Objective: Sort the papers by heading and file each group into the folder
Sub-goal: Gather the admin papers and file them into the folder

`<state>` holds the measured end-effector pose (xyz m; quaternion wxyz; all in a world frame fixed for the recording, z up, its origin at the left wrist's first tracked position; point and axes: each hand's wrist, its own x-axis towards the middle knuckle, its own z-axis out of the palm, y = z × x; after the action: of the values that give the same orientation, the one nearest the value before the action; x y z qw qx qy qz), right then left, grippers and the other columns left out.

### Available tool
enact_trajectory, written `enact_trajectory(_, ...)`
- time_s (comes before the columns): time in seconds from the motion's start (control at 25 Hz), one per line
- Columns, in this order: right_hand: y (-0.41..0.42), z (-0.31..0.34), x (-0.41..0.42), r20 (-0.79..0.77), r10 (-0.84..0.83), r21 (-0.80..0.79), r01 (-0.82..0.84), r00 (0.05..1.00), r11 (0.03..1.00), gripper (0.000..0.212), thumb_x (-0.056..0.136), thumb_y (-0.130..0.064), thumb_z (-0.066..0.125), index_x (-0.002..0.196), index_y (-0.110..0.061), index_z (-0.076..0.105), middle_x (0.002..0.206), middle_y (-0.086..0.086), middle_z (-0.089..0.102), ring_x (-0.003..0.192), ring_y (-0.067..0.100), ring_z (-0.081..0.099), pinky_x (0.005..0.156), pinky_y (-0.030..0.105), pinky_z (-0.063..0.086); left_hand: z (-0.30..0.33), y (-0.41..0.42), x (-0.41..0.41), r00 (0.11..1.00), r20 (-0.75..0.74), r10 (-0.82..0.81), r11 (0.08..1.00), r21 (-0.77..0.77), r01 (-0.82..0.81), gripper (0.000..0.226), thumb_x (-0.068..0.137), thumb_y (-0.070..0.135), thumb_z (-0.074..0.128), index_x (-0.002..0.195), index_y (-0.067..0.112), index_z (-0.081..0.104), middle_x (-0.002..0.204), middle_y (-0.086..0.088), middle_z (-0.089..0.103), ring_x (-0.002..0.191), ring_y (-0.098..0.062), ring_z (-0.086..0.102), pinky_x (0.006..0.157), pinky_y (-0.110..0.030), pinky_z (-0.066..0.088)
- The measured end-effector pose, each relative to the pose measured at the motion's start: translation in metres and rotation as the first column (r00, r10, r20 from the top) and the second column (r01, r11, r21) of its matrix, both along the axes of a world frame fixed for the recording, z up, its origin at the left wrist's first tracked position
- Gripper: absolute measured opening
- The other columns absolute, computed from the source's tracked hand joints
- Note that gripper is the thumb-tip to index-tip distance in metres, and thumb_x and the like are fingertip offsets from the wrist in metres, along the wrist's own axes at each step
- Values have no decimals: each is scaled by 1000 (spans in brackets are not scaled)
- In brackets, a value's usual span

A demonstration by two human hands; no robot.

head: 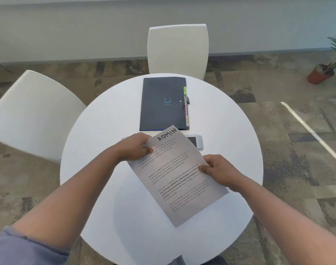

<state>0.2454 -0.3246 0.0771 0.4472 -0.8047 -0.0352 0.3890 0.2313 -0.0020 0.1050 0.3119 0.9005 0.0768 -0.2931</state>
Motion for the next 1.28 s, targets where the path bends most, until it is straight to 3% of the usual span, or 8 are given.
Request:
enact_trajectory(0.12,-24,-12,27,-74,-46,57,50,996,997,21,104,-10,56,108,-17,75,102,3,80,97,27,77,92,51,59,-2,-28,23,993,72,94,995,-20,-93,17,95,25,65,110,31,69,110,14,72,105,-13,67,93,-37,55)
enact_trajectory(0.32,-80,-31,79,-141,-231,114,247,963,962,17,102,-6,58,111,-9,73,105,9,79,96,29,77,87,47,61,-32,-69,63,885,332,326,941,-24,-338,51,96,25,68,143,17,51,139,0,58,129,-21,55,105,-35,42)
enact_trajectory(0.48,-110,-51,112,-192,-426,128,453,884,883,15,102,-7,59,111,-10,71,103,8,80,89,25,78,73,37,59,-69,-95,96,913,262,313,937,71,-342,74,98,31,64,160,16,26,164,-6,28,148,-30,32,116,-41,31)
enact_trajectory(0.6,-119,-71,138,-218,-513,146,547,830,824,15,102,-8,60,112,-12,71,106,6,79,92,25,77,82,43,60,-97,-112,117,925,197,324,925,139,-354,89,95,36,64,164,19,9,170,-5,11,154,-31,16,120,-48,27)
enact_trajectory(0.76,-120,-86,163,-224,-567,168,604,793,779,15,102,-7,59,110,-11,70,95,1,81,83,20,77,81,42,60,-123,-121,143,939,173,298,899,279,-337,93,94,46,61,163,17,7,171,-6,6,157,-29,5,122,-53,24)
enact_trajectory(0.88,-120,-94,173,-233,-589,177,629,774,757,16,102,-5,58,109,-13,70,92,-1,81,80,18,76,80,41,60,-134,-121,167,944,136,302,868,370,-331,97,93,55,59,164,18,3,171,-10,-10,157,-35,-8,123,-56,17)
enact_trajectory(1.12,-128,-103,178,-263,-604,184,654,752,734,17,102,-6,58,114,-10,70,105,5,80,92,24,77,85,45,60,-142,-130,209,929,1,371,823,463,-330,112,82,62,64,163,22,-2,171,-9,-13,155,-44,3,115,-62,26)
enact_trajectory(1.28,-135,-108,178,-278,-612,171,665,741,727,20,102,-6,58,119,-7,69,107,7,79,96,27,76,91,50,59,-141,-133,224,919,-104,381,830,476,-291,119,74,56,68,162,16,-1,169,-16,-2,149,-53,12,103,-54,39)
